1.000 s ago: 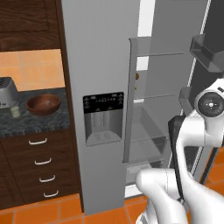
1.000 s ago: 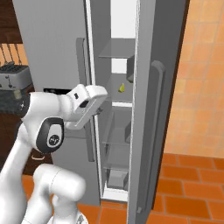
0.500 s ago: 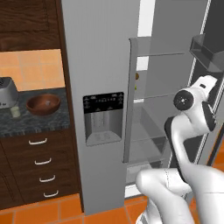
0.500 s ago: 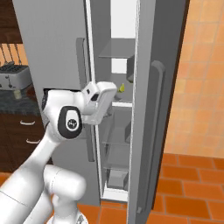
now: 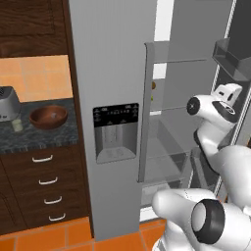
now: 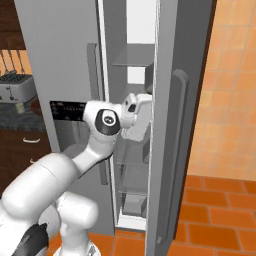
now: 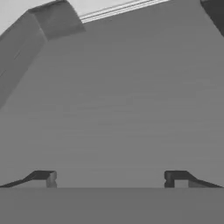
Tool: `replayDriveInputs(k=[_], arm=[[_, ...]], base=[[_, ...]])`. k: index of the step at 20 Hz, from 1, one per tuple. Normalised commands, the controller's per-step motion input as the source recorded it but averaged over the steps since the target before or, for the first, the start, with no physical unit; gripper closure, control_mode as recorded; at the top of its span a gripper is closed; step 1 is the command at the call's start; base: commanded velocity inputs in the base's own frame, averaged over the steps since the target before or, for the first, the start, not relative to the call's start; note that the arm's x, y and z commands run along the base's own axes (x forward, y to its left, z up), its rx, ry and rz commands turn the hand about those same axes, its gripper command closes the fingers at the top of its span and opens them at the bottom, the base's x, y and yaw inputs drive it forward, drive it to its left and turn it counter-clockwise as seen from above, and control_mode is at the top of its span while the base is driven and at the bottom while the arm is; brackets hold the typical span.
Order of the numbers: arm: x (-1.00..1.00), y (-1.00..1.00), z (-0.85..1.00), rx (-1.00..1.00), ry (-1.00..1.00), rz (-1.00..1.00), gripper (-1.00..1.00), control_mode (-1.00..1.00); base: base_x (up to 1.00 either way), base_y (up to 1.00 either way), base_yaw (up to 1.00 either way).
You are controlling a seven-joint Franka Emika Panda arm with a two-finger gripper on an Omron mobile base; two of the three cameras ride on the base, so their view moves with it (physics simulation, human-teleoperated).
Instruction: Grab a lemon wedge from the fridge and one ice cube from the ice bowl, and put them in the glass of lemonade.
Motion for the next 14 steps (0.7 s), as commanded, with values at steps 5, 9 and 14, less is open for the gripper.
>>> replayDriveInputs(k=[5,9,14], arm=[[-0.09,-1.00,-0.18,0.00,0.00,-0.22,-1.00,-1.00],[-0.62,-0.82,0.29,0.07,-0.17,-0.02,-1.00,-1.00],[-0.97,0.24,0.91,0.27,-0.41,0.04,-1.00,-1.00]], base=[[0.00,0.00,0.00],[0.00,0.00,0.00],[0.00,0.00,0.00]])
